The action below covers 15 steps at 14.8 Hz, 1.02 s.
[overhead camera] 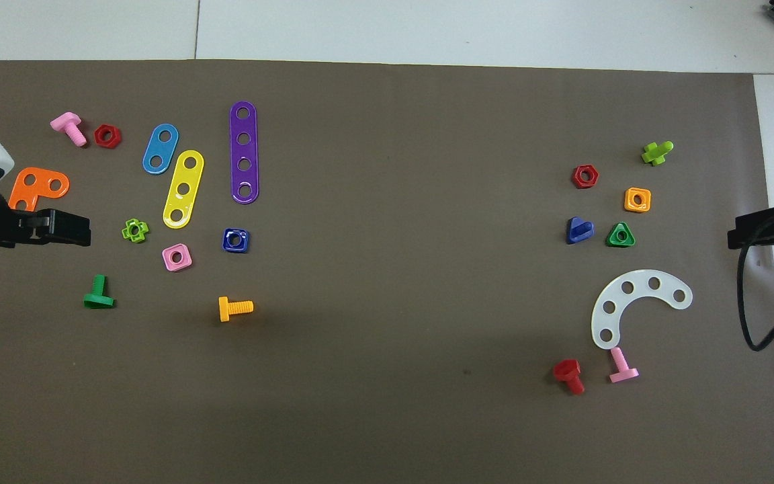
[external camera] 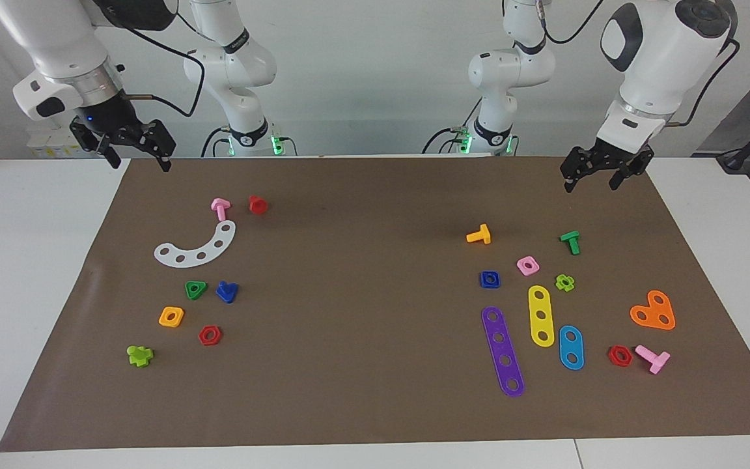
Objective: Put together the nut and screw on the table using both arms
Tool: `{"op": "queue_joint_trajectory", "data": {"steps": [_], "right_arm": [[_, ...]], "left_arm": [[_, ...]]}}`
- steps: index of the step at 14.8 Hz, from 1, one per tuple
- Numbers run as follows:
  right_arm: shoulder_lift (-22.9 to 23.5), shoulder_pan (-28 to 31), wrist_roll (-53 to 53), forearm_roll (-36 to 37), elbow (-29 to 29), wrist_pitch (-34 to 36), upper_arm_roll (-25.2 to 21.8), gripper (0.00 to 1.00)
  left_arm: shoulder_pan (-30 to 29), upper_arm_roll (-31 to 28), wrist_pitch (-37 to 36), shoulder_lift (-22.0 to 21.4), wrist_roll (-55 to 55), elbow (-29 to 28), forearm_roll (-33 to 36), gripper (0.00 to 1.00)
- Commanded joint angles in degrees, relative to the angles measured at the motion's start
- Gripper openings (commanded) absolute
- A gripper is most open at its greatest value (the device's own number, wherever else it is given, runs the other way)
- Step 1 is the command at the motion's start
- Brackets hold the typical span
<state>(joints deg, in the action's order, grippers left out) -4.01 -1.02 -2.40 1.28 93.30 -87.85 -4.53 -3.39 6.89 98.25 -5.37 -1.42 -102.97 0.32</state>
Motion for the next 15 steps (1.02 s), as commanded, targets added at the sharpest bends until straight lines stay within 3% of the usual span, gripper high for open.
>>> {"op": "queue_joint_trajectory", "data": {"steps": [1, 9, 12, 15], "right_arm": [[-0.74, 0.93, 2.13, 0.21, 0.56, 0.31, 0.84, 1.00], [-0.92, 0.93, 2.57, 0.12, 2.93, -1.78, 0.84, 1.00], [-1.26, 0.67, 4.86, -0.23, 10.99, -13.17, 1.45, 1.00], [3.72, -0.83, 6.00, -2.24, 14.19, -21.19, 1.63, 1.00]], "left_arm": [[-0.13, -0.12, -0.25, -1.75, -0.42, -1.62, -0.76, 1.00], [-0.13, -0.12, -0.25, -1.75, -0.42, -1.62, -0.76, 1.00], [-0.13, -0.12, -0.25, -1.75, -0.42, -1.62, -0.76, 1.00], [-0.13, -0.12, -0.25, -1.75, -0.42, -1.62, -0.76, 1.00]]}}
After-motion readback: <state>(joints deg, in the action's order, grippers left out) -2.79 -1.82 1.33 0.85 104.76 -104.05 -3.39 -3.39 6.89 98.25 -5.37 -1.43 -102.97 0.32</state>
